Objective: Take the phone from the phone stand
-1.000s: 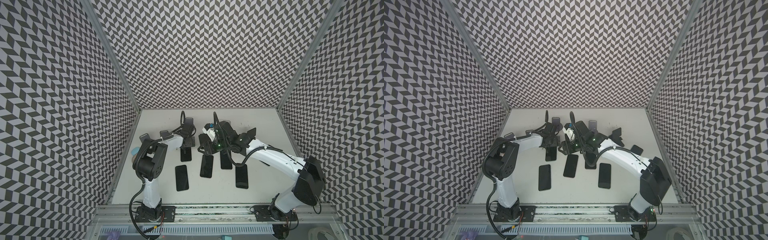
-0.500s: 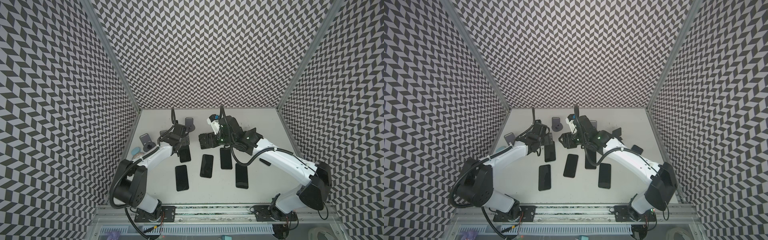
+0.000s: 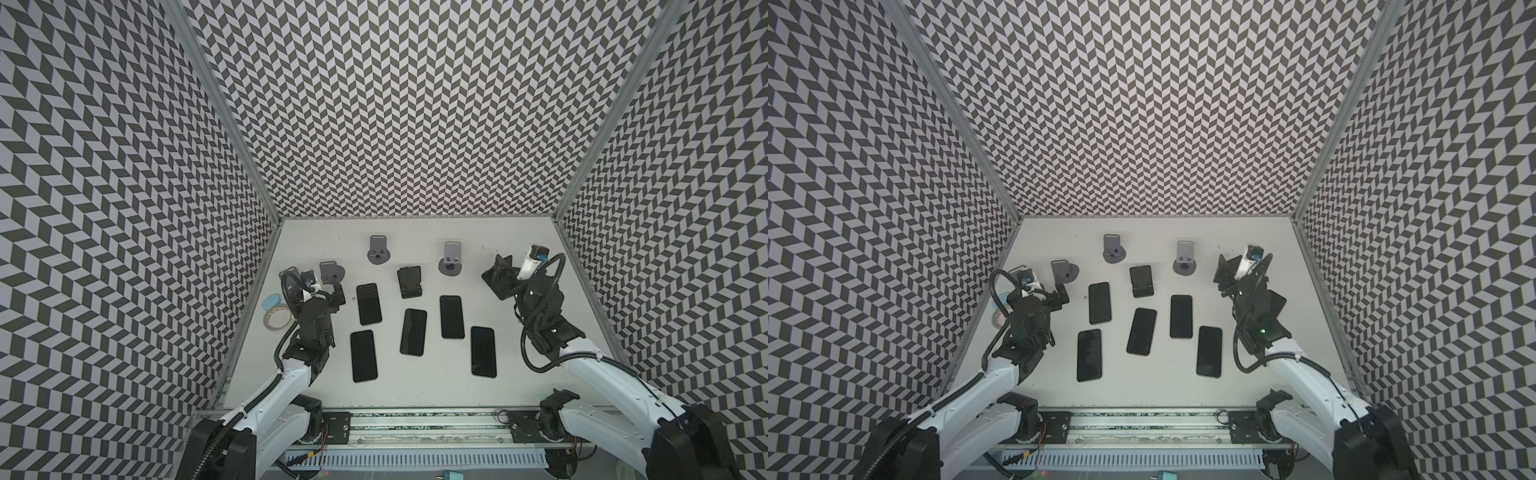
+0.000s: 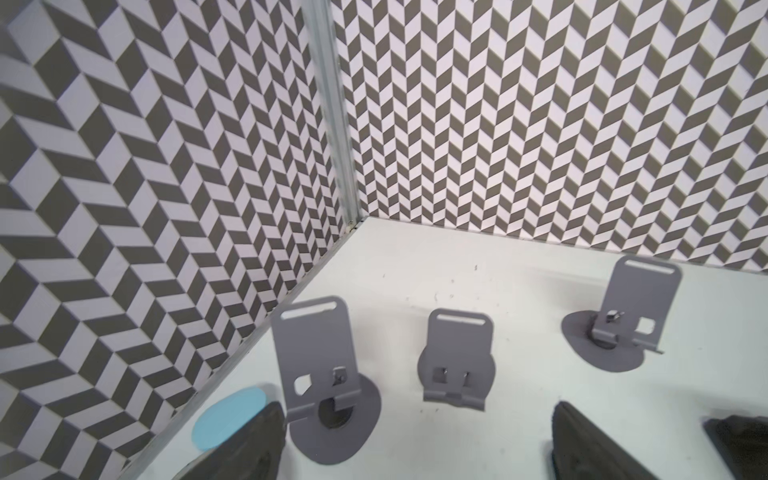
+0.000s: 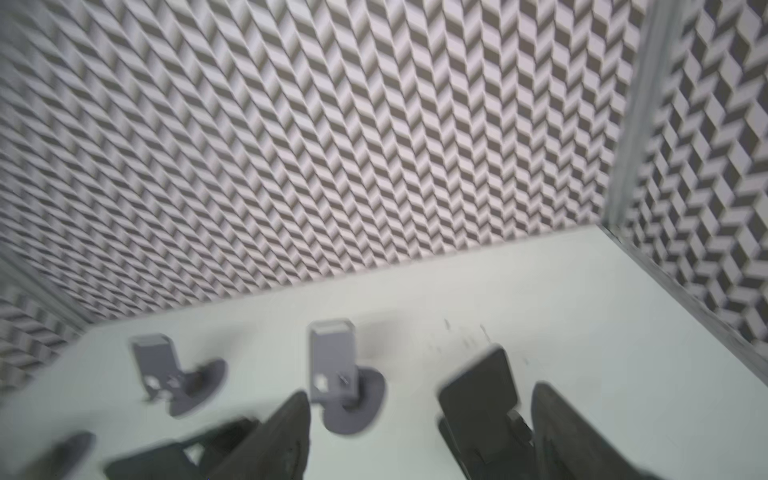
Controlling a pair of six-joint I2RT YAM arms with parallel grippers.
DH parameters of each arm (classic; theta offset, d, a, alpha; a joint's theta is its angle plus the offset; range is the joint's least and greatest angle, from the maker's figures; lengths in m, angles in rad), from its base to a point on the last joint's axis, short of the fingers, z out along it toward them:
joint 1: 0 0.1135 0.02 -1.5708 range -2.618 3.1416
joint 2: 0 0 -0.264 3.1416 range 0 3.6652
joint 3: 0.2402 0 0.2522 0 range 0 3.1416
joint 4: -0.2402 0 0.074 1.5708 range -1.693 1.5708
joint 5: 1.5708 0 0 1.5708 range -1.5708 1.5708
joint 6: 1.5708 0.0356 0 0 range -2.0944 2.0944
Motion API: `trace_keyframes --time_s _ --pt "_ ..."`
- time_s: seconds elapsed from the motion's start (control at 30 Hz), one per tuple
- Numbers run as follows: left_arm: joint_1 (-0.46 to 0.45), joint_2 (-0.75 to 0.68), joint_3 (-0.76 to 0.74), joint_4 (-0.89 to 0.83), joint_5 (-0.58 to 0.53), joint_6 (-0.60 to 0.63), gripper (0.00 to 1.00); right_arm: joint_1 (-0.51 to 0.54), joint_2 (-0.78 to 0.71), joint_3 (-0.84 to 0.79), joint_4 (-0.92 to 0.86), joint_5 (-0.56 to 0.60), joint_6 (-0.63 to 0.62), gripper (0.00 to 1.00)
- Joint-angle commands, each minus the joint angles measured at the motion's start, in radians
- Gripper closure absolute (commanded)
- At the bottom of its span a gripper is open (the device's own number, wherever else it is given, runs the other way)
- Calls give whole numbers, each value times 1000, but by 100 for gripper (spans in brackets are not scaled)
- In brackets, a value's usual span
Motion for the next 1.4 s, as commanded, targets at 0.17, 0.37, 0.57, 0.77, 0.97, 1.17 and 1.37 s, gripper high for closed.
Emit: trace_keyframes --time_s 0.17,0.37,0.57,0.77,0.97,1.17,1.37 --pt "123 146 -124 398 89 -30 0 -168 202 -271 629 -131 -145 18" --pt "203 394 31 454 383 49 0 -271 393 -199 763 -324 -165 18" --pt "272 635 -15 861 623 74 0 -326 518 -236 959 -414 -132 14" --pt "239 610 22 728 536 84 0 -320 511 -199 875 -359 -131 1" --pt "232 598 26 707 524 84 0 -315 512 -204 888 -350 -135 1" --pt "231 611 38 701 519 83 0 -314 514 -204 891 -349 -136 1" --pt "234 610 32 714 526 82 0 -309 524 -210 918 -339 -137 1"
